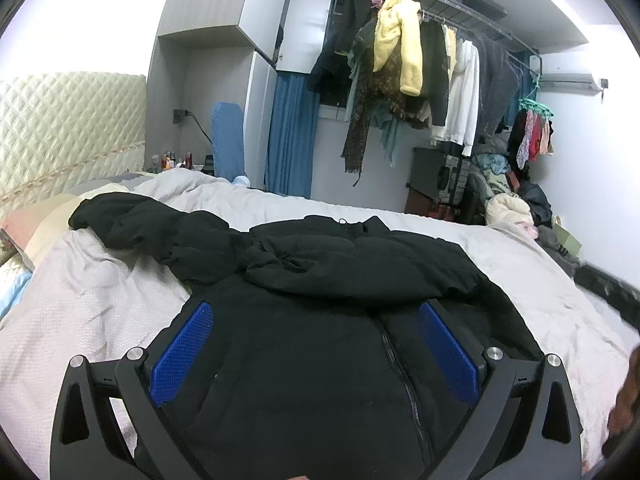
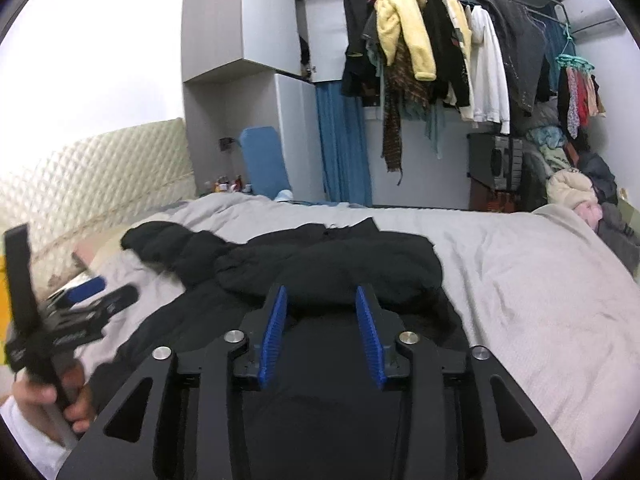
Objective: Fold large clothes
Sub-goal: 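Move the left tool to the other black sleeve cuff, then close the left gripper on the sleeve cuff and lift it, then lay the black sleeve on the jacket and open the left gripper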
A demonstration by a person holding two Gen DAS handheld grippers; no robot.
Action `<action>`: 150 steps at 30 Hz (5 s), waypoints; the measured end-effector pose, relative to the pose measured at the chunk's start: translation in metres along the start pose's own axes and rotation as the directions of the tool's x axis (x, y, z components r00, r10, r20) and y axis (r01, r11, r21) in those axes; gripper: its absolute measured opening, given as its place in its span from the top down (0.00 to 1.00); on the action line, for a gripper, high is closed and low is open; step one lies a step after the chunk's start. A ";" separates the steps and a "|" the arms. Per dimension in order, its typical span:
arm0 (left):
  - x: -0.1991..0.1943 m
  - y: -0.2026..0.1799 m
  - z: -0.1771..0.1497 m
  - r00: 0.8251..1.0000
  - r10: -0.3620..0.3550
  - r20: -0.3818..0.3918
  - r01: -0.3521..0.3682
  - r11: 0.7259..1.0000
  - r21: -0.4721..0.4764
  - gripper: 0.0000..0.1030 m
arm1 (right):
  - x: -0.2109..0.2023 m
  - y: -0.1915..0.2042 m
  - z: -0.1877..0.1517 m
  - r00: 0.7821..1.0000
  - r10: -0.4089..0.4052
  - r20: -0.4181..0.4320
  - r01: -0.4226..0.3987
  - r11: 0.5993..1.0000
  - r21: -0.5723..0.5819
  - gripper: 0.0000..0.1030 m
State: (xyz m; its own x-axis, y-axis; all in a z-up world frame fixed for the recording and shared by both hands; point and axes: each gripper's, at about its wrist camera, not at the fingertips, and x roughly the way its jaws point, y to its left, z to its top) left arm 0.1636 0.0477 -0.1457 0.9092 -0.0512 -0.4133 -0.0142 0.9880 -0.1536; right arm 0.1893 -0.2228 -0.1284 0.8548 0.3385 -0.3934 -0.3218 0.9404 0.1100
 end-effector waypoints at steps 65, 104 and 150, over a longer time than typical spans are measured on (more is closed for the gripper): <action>0.240 0.553 0.078 0.996 0.083 -0.044 -0.091 0.726 -0.681 0.08 | 0.090 0.017 -0.026 0.974 -0.102 -0.201 0.130 0.983 0.132 0.00; 0.088 0.386 0.222 0.915 0.403 0.015 -0.351 0.812 -0.466 0.97 | 0.008 -0.018 -0.014 0.991 -0.124 -0.048 0.129 0.987 0.101 0.00; 0.219 -0.226 0.087 0.982 -0.125 -0.139 0.138 0.987 0.087 0.95 | -0.076 -0.089 -0.020 0.985 -0.079 0.151 0.045 0.976 0.212 0.00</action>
State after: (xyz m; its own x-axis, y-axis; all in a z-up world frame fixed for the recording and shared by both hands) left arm 0.4019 -0.1743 -0.1234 0.8373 -0.1944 -0.5111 0.1477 0.9803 -0.1309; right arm 0.1452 -0.3328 -0.1266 0.9291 0.2646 -0.2584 -0.1890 0.9402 0.2834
